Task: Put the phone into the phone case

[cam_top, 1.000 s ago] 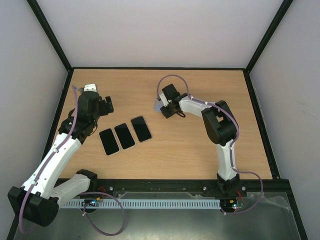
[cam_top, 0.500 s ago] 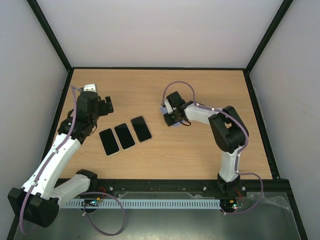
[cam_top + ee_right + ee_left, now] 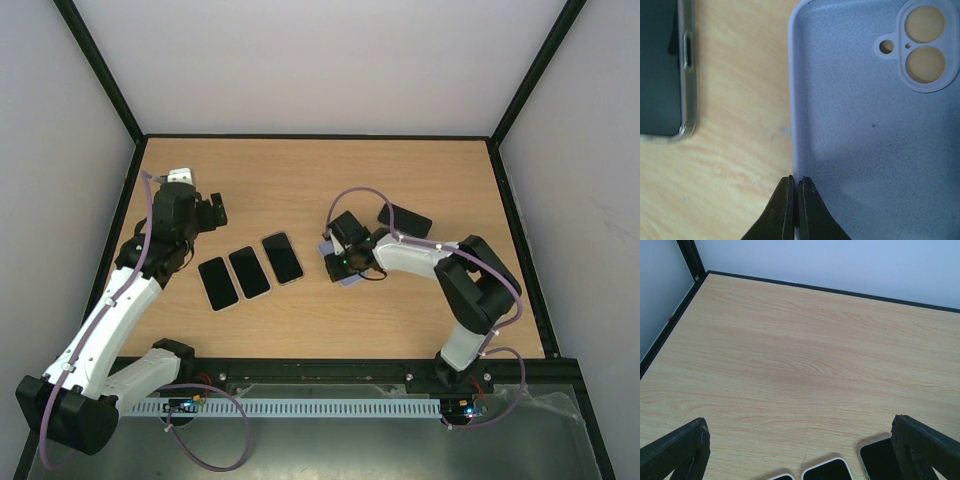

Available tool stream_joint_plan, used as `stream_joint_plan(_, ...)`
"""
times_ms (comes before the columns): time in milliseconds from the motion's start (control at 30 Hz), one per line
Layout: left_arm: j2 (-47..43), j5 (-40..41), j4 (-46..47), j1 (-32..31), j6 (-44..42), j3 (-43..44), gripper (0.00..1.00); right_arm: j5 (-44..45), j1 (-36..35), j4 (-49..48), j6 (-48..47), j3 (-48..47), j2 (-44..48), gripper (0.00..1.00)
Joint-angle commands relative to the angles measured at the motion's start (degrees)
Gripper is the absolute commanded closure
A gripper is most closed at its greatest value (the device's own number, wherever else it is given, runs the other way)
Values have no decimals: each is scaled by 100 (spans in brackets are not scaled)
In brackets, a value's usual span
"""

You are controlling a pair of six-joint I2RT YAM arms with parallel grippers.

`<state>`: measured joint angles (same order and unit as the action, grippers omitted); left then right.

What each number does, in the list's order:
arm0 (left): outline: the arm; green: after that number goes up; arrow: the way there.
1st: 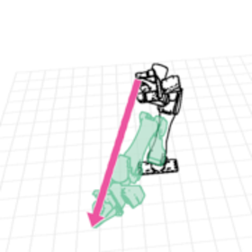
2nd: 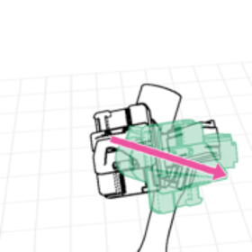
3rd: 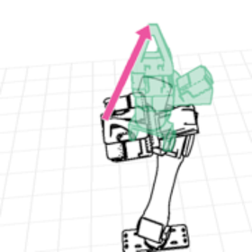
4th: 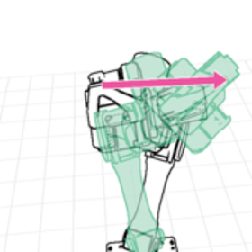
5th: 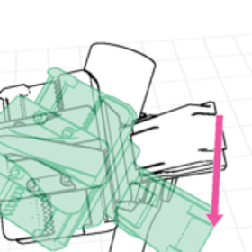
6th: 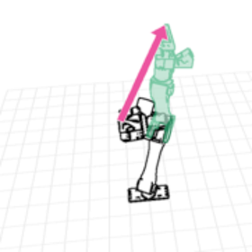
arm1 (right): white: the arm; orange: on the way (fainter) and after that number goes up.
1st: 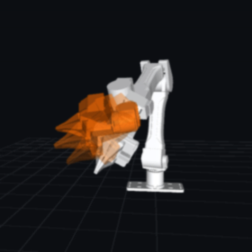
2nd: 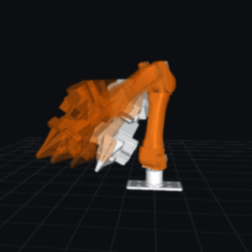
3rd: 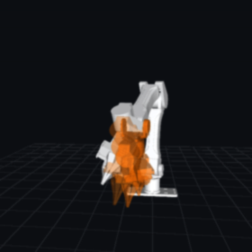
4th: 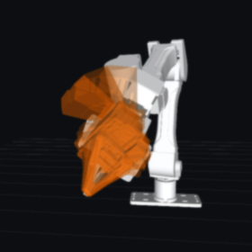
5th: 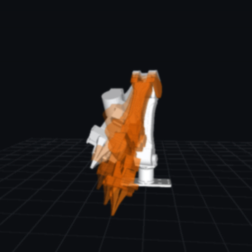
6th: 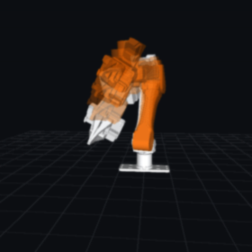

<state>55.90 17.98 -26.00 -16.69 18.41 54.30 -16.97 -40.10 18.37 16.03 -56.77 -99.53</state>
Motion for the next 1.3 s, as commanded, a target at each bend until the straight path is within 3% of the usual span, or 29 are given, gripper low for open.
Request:
stream_joint_plan(0,-60,-35,95,40,-59,-65,1,89,-273,150,526,370,374,97)
stream_joint_plan(200,-55,-101,104,45,-68,-69,1,99,-362,318,527,661,609,90)
stream_joint_plan(400,-62,-131,101,45,-66,-69,1,158,-367,578,465,463,774,64)
stream_joint_plan(567,-60,-154,103,45,-75,-71,1,683,-253,1114,228,-483,630,44)
stream_joint_plan(800,-72,-186,113,44,-75,-79,1,1450,685,1159,202,-1526,71,18)
stream_joint_plan(1000,-44,-330,112,60,-94,-76,1,1251,1687,352,515,-2049,-655,8)
stream_joint_plan(1267,-26,-483,121,53,-120,-95,1,903,2504,-323,944,-2705,-1682,8)
